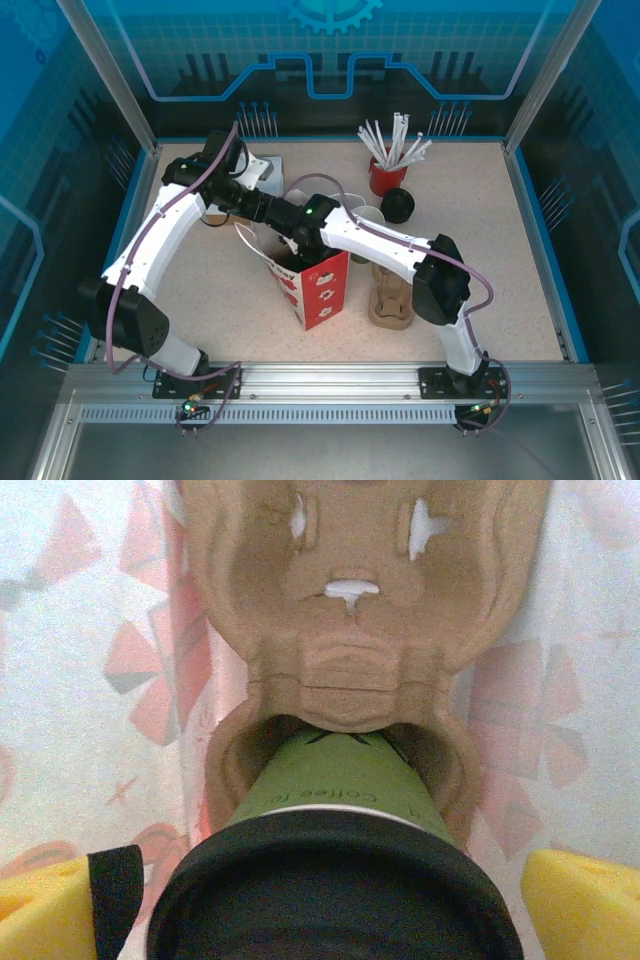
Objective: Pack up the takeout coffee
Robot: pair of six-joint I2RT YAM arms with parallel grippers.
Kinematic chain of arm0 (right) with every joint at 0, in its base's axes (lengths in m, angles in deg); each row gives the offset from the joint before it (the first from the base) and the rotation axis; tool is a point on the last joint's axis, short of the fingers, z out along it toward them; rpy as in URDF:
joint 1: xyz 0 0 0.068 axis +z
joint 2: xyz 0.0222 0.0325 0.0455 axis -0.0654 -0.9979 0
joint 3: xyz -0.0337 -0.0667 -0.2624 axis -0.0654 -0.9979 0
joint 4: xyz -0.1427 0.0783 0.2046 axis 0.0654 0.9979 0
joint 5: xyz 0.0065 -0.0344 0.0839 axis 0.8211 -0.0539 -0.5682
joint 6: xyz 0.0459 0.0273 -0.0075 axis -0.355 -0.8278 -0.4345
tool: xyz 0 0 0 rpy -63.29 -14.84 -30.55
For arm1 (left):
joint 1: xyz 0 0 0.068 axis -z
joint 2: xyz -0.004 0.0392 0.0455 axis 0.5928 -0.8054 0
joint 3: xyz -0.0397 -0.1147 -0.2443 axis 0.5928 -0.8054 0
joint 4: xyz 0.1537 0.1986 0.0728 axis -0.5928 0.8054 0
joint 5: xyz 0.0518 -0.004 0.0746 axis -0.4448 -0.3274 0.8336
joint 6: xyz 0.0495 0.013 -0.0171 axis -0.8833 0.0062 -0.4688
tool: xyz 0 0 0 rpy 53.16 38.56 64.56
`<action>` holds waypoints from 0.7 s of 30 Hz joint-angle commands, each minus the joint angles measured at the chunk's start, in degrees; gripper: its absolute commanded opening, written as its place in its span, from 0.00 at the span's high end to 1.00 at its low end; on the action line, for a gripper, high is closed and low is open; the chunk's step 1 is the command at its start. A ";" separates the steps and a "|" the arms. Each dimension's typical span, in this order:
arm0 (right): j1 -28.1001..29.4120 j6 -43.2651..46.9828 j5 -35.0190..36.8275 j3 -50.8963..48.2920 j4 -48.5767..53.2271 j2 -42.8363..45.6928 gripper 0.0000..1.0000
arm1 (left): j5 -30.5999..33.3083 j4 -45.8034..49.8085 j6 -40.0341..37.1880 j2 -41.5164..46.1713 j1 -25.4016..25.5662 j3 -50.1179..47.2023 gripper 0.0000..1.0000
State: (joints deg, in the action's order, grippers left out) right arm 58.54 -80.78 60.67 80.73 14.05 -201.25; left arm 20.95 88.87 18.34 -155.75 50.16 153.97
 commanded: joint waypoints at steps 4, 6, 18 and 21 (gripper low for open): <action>-0.55 -0.82 -0.62 4.21 3.21 2.13 0.00 | -1.40 0.69 -0.26 1.50 0.75 -0.66 0.44; -0.62 -1.08 -0.54 5.08 3.70 2.18 0.00 | -1.39 0.72 -0.26 1.37 0.79 -0.55 0.44; -1.23 -0.62 0.80 14.01 9.09 3.83 0.00 | -0.91 0.51 -0.17 1.09 0.88 -0.31 0.42; -1.26 -0.40 0.52 15.92 9.67 4.54 0.00 | -0.89 0.41 -0.01 0.83 0.88 0.04 0.40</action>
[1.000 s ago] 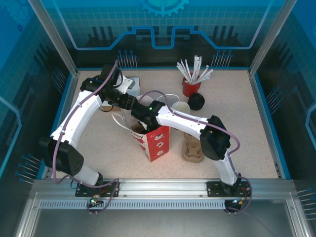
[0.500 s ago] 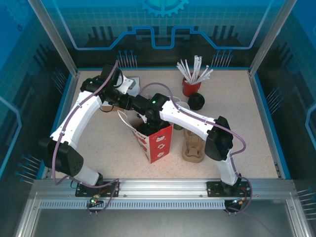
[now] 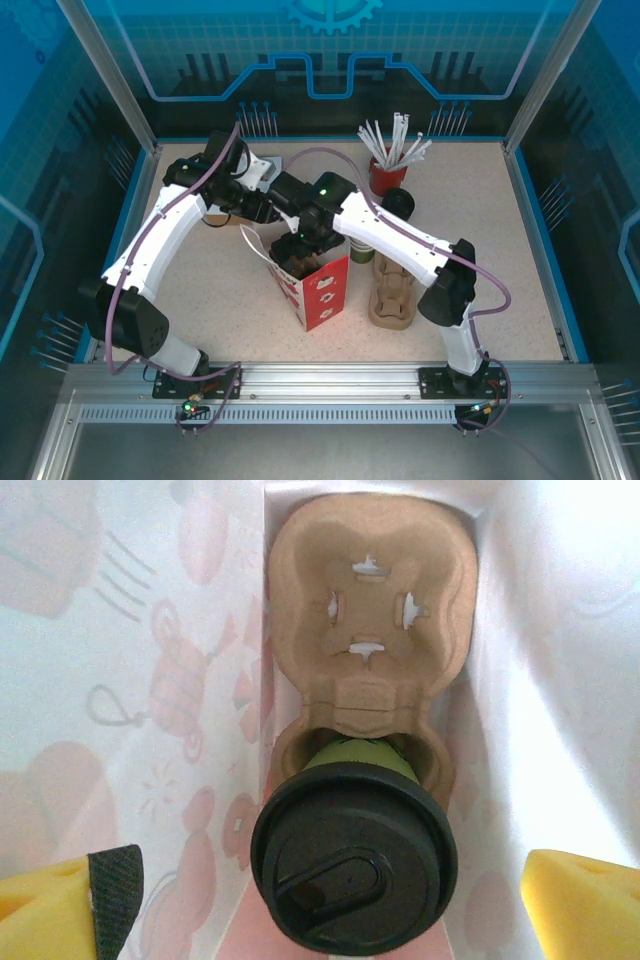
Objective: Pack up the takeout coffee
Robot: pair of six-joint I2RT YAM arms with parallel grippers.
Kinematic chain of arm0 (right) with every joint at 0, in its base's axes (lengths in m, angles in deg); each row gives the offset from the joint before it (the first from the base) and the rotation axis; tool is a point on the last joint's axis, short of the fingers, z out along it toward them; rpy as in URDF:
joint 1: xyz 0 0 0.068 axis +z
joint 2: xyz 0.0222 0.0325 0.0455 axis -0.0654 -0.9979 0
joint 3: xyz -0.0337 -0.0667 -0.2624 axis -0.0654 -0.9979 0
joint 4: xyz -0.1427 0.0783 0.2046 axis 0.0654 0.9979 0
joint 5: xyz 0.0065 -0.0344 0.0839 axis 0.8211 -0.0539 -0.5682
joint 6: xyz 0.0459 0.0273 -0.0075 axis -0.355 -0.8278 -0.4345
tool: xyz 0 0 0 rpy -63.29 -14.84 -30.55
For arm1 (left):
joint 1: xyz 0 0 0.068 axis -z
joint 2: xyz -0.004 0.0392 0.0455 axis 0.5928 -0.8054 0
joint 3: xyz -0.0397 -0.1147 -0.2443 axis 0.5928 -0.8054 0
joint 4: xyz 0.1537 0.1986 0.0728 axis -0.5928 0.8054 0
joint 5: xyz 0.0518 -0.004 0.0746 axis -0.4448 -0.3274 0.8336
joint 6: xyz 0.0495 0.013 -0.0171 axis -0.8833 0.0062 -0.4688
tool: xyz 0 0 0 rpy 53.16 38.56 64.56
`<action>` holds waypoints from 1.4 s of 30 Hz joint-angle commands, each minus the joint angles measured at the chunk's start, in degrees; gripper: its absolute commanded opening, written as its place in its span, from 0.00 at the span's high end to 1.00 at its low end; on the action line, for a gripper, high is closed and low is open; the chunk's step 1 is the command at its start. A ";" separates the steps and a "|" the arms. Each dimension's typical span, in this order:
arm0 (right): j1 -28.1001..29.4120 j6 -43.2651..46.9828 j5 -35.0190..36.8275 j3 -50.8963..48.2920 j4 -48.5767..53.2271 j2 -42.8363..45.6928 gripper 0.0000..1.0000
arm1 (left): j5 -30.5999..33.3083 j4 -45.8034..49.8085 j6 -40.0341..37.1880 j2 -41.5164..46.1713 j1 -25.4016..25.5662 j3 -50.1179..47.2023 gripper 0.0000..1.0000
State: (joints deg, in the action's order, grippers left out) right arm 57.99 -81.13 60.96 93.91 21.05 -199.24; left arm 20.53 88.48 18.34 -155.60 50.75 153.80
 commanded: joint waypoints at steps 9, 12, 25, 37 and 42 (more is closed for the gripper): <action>-1.02 0.99 -0.48 9.12 5.68 3.72 0.00 | -0.75 0.85 0.08 0.69 0.29 1.23 0.35; -1.17 1.25 -0.61 10.76 6.45 4.50 0.00 | -0.68 0.91 0.21 0.60 0.30 1.45 0.33; -3.31 2.78 -0.62 13.15 6.04 9.89 0.00 | -0.71 0.95 0.43 0.49 0.28 2.92 0.25; -11.85 3.57 0.46 5.46 3.19 19.74 0.03 | -0.86 0.26 2.71 1.95 -0.38 5.26 0.11; -20.15 3.94 1.44 -4.85 0.78 25.49 0.05 | -1.31 -1.64 6.52 4.81 -3.10 5.27 0.06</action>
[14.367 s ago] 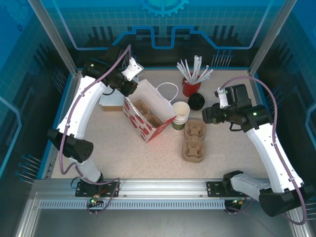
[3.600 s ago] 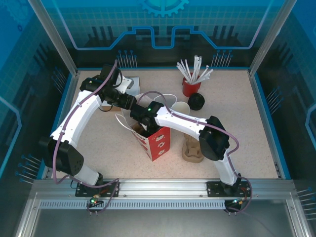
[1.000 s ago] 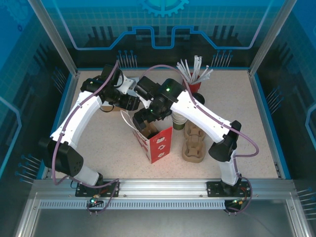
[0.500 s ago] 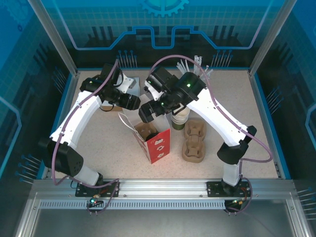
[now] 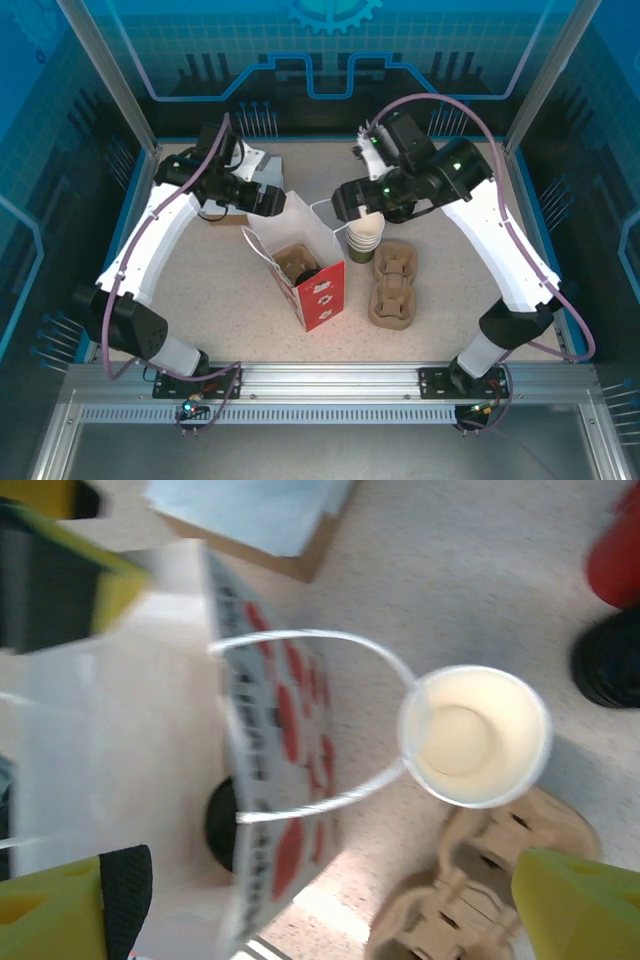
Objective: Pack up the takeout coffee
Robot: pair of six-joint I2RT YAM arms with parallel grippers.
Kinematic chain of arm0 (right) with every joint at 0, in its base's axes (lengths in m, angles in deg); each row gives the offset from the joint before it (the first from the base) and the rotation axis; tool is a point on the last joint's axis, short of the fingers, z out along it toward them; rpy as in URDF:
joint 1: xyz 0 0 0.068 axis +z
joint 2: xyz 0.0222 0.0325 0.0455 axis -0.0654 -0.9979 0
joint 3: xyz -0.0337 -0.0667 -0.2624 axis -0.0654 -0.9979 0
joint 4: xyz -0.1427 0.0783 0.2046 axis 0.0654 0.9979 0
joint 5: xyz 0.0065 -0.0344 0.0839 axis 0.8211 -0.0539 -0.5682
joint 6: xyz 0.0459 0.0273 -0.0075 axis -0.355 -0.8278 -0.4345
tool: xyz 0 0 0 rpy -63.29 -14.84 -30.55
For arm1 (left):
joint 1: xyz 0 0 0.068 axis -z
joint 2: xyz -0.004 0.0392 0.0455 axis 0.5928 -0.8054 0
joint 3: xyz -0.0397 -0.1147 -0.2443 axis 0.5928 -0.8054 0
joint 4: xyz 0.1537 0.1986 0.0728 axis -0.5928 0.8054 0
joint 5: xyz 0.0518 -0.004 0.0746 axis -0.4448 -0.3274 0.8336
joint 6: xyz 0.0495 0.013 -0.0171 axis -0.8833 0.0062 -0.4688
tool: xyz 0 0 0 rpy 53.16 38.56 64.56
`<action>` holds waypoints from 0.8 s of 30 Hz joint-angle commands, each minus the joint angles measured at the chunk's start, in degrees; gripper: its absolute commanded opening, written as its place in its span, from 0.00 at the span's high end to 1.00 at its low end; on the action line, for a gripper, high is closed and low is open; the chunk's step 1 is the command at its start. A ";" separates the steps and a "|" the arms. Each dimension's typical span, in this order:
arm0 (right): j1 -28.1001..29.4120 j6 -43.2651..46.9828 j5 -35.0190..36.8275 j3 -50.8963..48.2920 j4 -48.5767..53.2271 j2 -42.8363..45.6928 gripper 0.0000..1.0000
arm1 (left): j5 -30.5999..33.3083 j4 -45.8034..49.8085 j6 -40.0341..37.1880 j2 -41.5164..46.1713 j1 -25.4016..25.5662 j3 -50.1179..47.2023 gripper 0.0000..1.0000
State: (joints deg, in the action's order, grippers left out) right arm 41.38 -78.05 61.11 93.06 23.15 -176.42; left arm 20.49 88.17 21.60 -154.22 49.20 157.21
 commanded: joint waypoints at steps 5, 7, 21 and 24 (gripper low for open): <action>-10.81 1.34 3.34 -13.59 -6.75 6.93 0.09 | 0.17 -4.13 6.57 8.86 -3.67 -0.42 0.03; -12.65 1.90 3.80 -16.06 -9.19 7.60 0.12 | 1.00 -5.73 8.21 11.45 -4.04 -2.21 0.01; -15.92 9.57 8.99 -29.76 -29.20 7.08 0.13 | 10.86 -16.47 17.93 34.86 -4.14 -21.39 0.01; -15.94 12.87 8.70 -31.90 -34.45 5.41 0.16 | 13.73 -16.36 18.80 38.96 -4.14 -23.79 0.01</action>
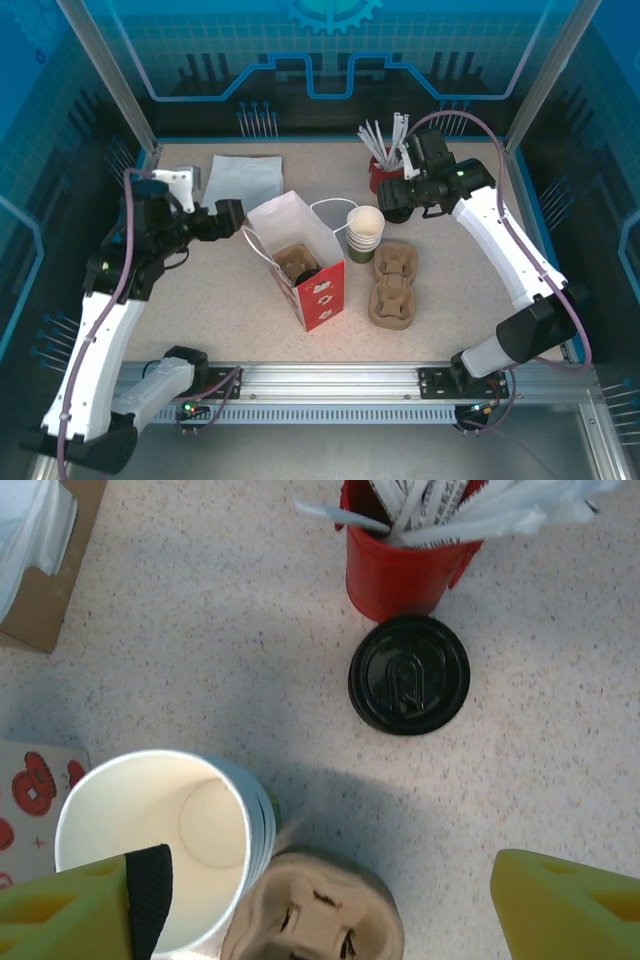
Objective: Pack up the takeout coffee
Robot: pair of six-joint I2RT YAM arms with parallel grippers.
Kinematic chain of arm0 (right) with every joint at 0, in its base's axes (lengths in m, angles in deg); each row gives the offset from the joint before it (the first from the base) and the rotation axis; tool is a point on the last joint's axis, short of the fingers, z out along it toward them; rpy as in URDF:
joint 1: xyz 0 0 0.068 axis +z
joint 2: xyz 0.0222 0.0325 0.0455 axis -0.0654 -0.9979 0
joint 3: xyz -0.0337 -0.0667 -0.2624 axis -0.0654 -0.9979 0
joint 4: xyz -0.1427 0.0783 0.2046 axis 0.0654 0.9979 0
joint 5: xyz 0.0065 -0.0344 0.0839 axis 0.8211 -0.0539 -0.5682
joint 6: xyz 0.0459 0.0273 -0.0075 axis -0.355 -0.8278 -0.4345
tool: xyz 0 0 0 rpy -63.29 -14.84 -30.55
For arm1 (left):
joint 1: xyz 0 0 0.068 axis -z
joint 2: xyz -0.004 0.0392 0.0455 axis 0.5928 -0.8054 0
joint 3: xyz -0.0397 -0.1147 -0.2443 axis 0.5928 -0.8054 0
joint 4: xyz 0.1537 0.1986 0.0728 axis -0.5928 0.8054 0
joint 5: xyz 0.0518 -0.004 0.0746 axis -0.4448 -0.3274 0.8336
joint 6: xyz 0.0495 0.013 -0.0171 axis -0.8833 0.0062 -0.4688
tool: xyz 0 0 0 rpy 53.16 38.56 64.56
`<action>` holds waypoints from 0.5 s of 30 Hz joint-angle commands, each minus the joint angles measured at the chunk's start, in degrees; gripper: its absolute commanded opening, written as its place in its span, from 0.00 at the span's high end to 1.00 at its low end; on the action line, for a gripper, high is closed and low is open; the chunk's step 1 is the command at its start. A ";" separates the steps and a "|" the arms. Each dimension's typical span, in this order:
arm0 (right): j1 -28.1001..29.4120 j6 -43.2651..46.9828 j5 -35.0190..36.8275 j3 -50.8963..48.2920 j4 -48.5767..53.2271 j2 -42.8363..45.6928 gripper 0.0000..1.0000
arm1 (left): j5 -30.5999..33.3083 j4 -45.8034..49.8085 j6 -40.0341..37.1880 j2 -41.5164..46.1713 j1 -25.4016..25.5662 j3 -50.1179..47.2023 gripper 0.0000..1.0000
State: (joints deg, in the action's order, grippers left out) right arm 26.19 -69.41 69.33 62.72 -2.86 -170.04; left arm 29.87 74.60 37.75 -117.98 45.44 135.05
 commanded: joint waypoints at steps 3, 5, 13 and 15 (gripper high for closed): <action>-0.96 7.07 1.08 -4.17 -14.29 -2.64 0.16 | 8.15 -1.26 1.58 6.17 -0.38 -2.83 0.01; -1.08 8.08 1.10 -4.01 -15.89 -4.37 0.16 | 9.97 0.42 0.60 7.80 -0.36 -2.85 0.01; -1.63 9.95 1.89 -0.39 -19.15 -11.50 0.20 | 11.45 4.77 -0.98 11.56 -0.38 -3.16 0.01; -1.86 10.13 2.23 1.43 -18.72 -13.68 0.23 | 12.02 5.73 -1.84 12.40 -0.38 -3.22 0.01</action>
State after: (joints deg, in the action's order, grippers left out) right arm 25.47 -60.47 70.22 60.84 -19.26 -181.49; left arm 39.81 77.94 37.53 -106.86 45.44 132.58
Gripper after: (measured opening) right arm 0.777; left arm 0.986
